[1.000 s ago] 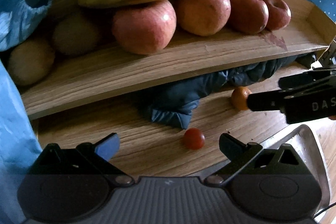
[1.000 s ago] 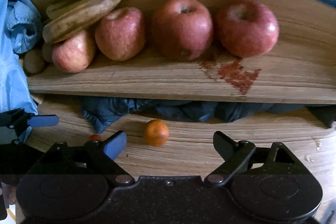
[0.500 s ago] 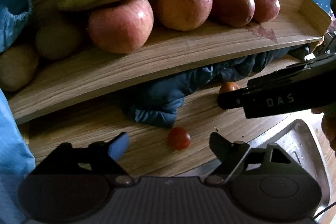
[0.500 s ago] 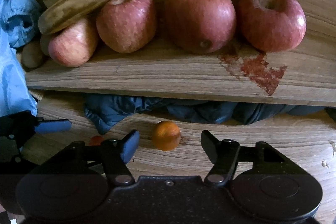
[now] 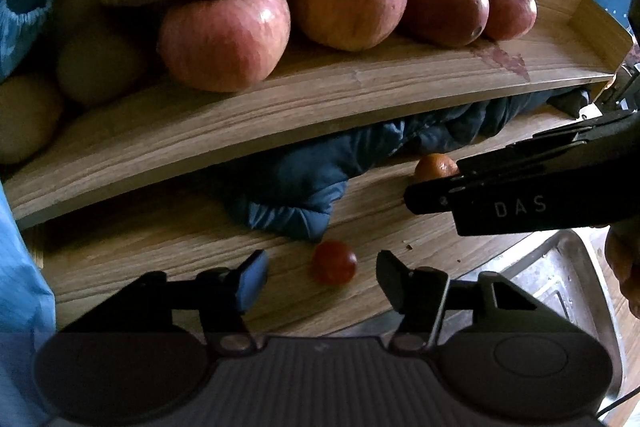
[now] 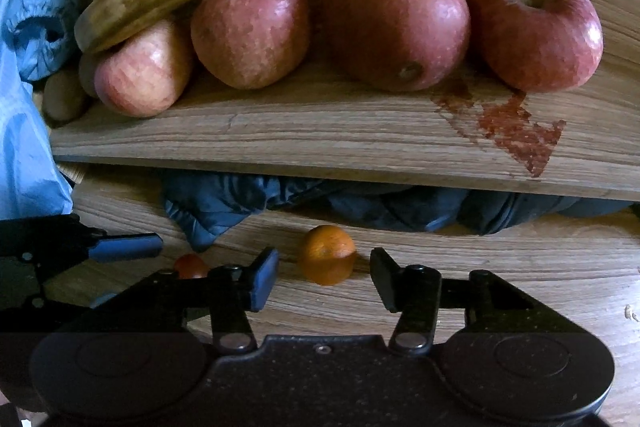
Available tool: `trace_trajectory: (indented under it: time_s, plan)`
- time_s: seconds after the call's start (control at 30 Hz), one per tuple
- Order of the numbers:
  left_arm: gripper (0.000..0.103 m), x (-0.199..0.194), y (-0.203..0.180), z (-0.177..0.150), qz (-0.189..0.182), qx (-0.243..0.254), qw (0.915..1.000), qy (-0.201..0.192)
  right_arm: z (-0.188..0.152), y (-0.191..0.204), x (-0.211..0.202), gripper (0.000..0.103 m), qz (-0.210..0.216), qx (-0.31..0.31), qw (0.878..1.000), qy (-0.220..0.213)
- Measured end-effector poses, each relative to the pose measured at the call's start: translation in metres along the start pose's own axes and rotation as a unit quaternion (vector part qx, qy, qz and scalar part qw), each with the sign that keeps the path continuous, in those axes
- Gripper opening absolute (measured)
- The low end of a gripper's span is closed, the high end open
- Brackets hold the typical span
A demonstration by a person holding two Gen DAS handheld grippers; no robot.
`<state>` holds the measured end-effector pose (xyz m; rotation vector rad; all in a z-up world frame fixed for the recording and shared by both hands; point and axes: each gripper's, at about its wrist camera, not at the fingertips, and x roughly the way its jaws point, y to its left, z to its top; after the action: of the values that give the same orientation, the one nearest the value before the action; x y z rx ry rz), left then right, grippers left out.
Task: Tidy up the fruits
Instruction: 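Close right tool on the small tangerine while left tool grasps the red cherry tomato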
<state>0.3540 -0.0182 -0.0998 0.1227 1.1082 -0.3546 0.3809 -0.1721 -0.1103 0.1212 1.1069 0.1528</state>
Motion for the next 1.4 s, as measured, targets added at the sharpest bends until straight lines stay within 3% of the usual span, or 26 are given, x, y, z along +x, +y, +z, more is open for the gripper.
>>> trace_trajectory:
  time_s: [0.17, 0.3, 0.67, 0.87, 1.4]
  plan:
    - [0.061, 0.0, 0.001, -0.001, -0.008, -0.001, 1.0, 0.004, 0.0, 0.0, 0.003, 0.053, 0.003, -0.001, 1.0, -0.002]
    - [0.056, 0.001, -0.002, 0.0, -0.005, 0.004, 1.0, 0.003, 0.0, 0.001, 0.002, 0.045, 0.002, -0.007, 1.0, -0.002]
    - [0.041, 0.0, -0.01, -0.002, -0.002, 0.018, 0.9998, 0.0, -0.002, 0.003, 0.002, 0.034, -0.002, -0.015, 1.0, -0.007]
    - [0.026, -0.002, -0.013, -0.003, -0.005, 0.021, 0.9998, -0.002, -0.007, 0.001, 0.0, 0.034, 0.002, -0.012, 1.0, -0.01]
    - [0.025, -0.016, -0.021, -0.004, -0.014, 0.026, 0.9994, -0.016, -0.029, -0.01, -0.03, 0.033, 0.016, 0.005, 0.999, -0.035]
